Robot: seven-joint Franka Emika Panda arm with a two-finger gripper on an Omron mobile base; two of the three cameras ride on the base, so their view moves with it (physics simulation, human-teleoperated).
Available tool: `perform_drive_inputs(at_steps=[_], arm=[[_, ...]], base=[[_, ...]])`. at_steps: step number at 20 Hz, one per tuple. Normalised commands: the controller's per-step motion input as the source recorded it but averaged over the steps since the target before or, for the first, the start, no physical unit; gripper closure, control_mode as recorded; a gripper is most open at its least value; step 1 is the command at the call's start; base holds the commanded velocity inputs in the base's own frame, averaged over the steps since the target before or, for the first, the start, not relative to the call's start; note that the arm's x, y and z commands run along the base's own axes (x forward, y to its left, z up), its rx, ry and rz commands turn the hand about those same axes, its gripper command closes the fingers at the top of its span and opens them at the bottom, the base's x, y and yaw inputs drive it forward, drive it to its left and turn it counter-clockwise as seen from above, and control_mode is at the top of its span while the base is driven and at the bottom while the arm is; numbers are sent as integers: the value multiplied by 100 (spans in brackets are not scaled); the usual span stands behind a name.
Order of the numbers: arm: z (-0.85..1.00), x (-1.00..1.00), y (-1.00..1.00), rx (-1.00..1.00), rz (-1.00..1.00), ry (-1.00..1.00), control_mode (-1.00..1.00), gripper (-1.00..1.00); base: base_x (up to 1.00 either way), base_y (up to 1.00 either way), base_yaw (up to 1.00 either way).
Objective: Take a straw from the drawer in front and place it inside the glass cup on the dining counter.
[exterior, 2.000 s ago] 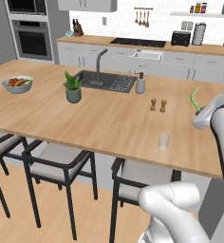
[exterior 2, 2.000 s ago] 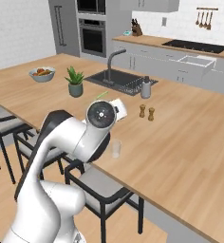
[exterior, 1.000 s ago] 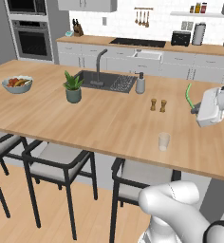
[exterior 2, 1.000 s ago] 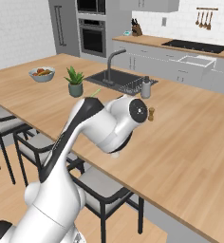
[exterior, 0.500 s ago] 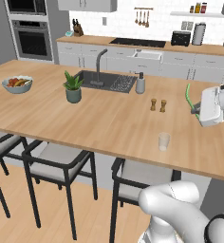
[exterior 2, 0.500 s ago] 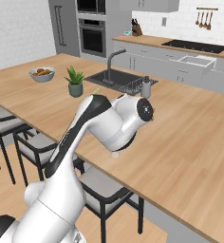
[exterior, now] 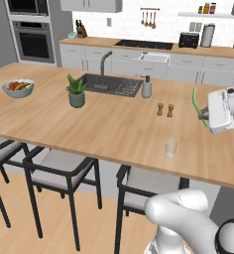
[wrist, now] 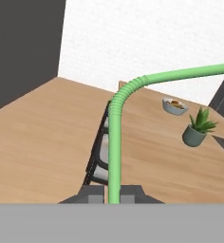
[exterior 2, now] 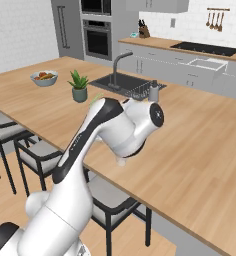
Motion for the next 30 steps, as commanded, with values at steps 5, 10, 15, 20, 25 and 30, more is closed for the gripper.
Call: perform_drive_inputs(at_steps=[5,10,15,20,25,30], arm=[[0,0,12,0,13,0,-100,100],[0,0,15,0,16,-2,-100,100],[0,0,7,3,16,-4,-100,100],[0,23,2,13,16,0,-100,100],[-24,35,-7,11,15,0,-100,100],[-38,25,-47,0,2,0,-100,100]], base=[[0,0,0],[0,0,0],[0,0,0],[0,0,0],[0,0,0],[0,0,0]])
